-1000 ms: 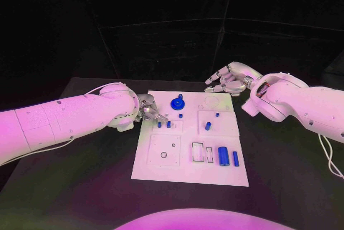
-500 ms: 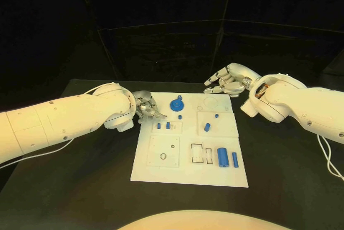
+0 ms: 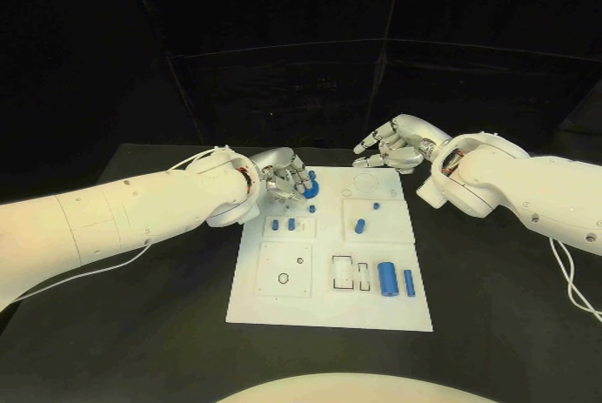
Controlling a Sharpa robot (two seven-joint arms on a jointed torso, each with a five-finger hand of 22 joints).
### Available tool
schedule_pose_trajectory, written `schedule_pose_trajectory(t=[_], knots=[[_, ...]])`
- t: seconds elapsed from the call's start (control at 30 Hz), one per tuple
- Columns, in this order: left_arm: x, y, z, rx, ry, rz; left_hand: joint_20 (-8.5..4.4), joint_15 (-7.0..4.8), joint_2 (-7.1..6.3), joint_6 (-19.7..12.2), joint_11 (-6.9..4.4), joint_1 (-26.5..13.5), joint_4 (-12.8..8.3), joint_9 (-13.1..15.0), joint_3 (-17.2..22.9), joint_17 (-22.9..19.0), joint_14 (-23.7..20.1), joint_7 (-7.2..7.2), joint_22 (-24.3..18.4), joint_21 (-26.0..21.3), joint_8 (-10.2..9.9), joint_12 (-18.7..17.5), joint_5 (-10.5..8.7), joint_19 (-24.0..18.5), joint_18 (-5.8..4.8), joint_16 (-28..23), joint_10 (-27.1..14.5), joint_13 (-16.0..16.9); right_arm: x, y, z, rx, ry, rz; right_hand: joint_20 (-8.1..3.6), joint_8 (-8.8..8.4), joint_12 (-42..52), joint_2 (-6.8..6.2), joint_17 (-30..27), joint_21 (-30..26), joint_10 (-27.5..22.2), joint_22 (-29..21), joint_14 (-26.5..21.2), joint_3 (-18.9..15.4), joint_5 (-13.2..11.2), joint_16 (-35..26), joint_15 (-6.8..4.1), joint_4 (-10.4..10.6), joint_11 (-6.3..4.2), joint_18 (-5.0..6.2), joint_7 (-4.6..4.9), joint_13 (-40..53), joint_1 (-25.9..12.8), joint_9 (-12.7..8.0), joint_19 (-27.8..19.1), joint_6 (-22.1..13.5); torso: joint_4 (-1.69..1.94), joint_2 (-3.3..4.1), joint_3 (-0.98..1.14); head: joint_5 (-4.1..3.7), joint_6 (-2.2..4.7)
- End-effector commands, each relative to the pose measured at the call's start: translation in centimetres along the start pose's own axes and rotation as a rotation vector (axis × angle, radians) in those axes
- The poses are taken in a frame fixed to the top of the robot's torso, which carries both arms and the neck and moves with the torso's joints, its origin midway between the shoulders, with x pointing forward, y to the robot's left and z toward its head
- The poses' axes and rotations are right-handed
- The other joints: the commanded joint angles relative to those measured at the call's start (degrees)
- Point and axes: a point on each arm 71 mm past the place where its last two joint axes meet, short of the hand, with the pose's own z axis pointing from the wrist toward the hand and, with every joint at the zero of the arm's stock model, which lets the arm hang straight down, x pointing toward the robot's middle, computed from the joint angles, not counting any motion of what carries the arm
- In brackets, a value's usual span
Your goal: Assemble the parts on the task board
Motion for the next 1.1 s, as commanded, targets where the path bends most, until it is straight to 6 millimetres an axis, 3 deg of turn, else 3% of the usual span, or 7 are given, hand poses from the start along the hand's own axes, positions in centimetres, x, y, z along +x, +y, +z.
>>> schedule_pose_trajectory(t=[0.03, 0.07, 0.3, 0.43, 0.63, 1.1], knots=[[0.0, -1.0, 0.3, 0.12, -0.037, 0.133, -0.04, -0.01, -0.25, 1.57, 0.11, -0.67, -0.32, -1.09, 0.36, 4.01, 2.67, 0.02, 0.19, 0.45, -0.94, -0.96, -0.15, 1.46, 1.17, 3.65, 0.66, -1.7, 0.0, 0.2, 0.1, -0.013, 0.0, -0.001, -0.05, 0.39, -0.38, 0.63, 4.31, -0.28, -0.36, -0.08, 3.56, -0.41, 0.34, -0.25, 0.04, -0.03, 0.07, 0.62, 0.07, -0.08, -0.08, -0.05, -0.53, -0.53, 0.09, 0.01, -0.04, -0.14, 0.07], [0.3, -1.2, 0.5, 0.122, -0.022, 0.161, -0.08, 0.0, -0.39, 2.52, 0.14, -1.13, -0.34, -1.65, 0.52, 7.42, 4.5, 0.01, 0.43, 0.95, -1.45, -1.52, -0.18, 2.48, 1.18, 6.57, 0.75, -2.65, 0.0, 0.3, 0.1, -0.013, 0.0, -0.001, -0.05, 0.39, -0.38, 0.63, 4.31, -0.28, -0.36, -0.08, 3.56, -0.41, 0.34, -0.25, 0.04, -0.03, 0.07, 0.62, 0.07, -0.08, -0.08, -0.05, -0.53, -0.53, 0.09, -0.01, -0.03, -0.13, 0.04], [1.3, -1.5, 1.4, 0.124, 0.02, 0.252, -0.05, 0.06, -0.73, 4.1, 0.33, -1.93, -0.57, -3.35, 0.61, 14.67, 7.73, -0.04, 1.56, 2.61, -3.42, -3.15, -0.15, 4.97, 1.09, 12.79, 0.17, -5.41, 0.1, 0.3, 0.2, -0.016, 0.001, 0.0, -0.05, 0.39, -0.38, 0.63, 4.31, -0.28, -0.36, -0.08, 3.56, -0.41, 0.34, -0.25, 0.04, -0.03, 0.07, 0.62, 0.07, -0.08, -0.08, -0.05, -0.53, -0.53, 0.06, -0.02, -0.02, -0.14, 0.05], [1.7, -1.6, 1.8, 0.121, 0.046, 0.287, -0.17, -0.04, -0.67, 5.04, 0.24, -2.24, -0.65, -4.13, 0.57, 18.62, 9.35, -0.18, 6.17, 7.5, -4.31, -3.45, -0.17, 8.12, 0.25, 16.01, 0.52, -6.68, 0.1, 0.4, 0.2, -0.017, 0.002, 0.0, -0.05, 0.39, -0.38, 0.63, 4.31, -0.28, -0.36, -0.08, 3.56, -0.41, 0.34, -0.25, 0.04, -0.03, 0.07, 0.62, 0.07, -0.08, -0.08, -0.05, -0.53, -0.53, 0.02, -0.01, 0.0, -0.14, 0.01], [2.3, -1.6, 2.1, 0.112, 0.077, 0.32, -0.28, -0.16, -0.89, 5.77, 0.11, -3.07, -0.32, -4.52, -0.15, 19.28, 9.81, -0.29, 8.86, 10.29, -4.73, -3.48, -0.23, 9.82, -0.26, 16.79, 0.94, -7.33, 0.2, 0.4, 0.3, -0.019, 0.003, 0.0, -0.05, 0.39, -0.38, 0.63, 4.31, -0.28, -0.36, -0.08, 3.56, -0.41, 0.34, -0.25, 0.04, -0.03, 0.07, 0.62, 0.07, -0.08, -0.08, -0.05, -0.53, -0.53, 0.07, 0.0, -0.02, -0.23, -0.11], [3.0, -1.4, 2.5, 0.086, 0.12, 0.356, -0.58, -0.49, 0.28, 7.81, -0.25, -2.76, -0.26, -5.04, -0.05, 17.61, 9.94, -0.59, 12.32, 13.79, -5.19, -3.5, -0.23, 11.83, -0.89, 16.42, 2.74, -8.41, 0.2, 0.5, 0.3, -0.02, 0.005, 0.0, -0.05, 0.43, -0.35, 0.76, 4.35, -0.29, -0.36, -0.06, 3.57, -0.43, 0.41, -0.24, 0.04, -0.03, 0.07, 0.61, 0.07, -0.06, 0.03, -0.05, -0.51, -0.57, 0.11, -0.04, 0.01, -0.42, -0.31]])
